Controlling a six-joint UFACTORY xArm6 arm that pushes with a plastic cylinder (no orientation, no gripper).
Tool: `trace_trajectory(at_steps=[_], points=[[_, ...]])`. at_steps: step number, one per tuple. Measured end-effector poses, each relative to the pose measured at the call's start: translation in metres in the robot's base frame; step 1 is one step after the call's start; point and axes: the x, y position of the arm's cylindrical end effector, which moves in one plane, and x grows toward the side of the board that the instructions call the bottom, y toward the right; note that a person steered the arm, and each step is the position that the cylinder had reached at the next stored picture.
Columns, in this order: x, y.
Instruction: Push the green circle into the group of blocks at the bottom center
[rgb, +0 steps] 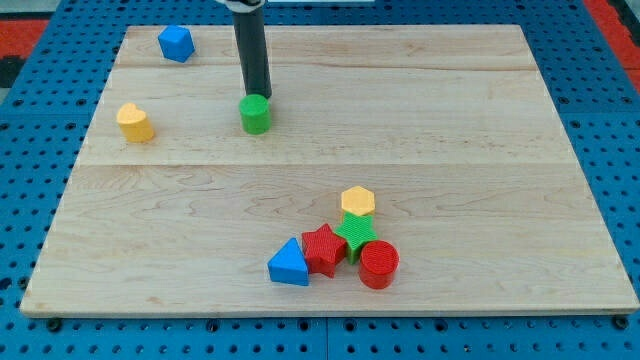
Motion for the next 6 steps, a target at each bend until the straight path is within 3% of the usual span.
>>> trace_trajectory(at_steps=[1,2,3,4,5,6], points=[[0.030,-0.008],[0.030,-0.050],[0.063,-0.044],[0.058,-0.008],[0.031,-0.007],[0.103,0.059]])
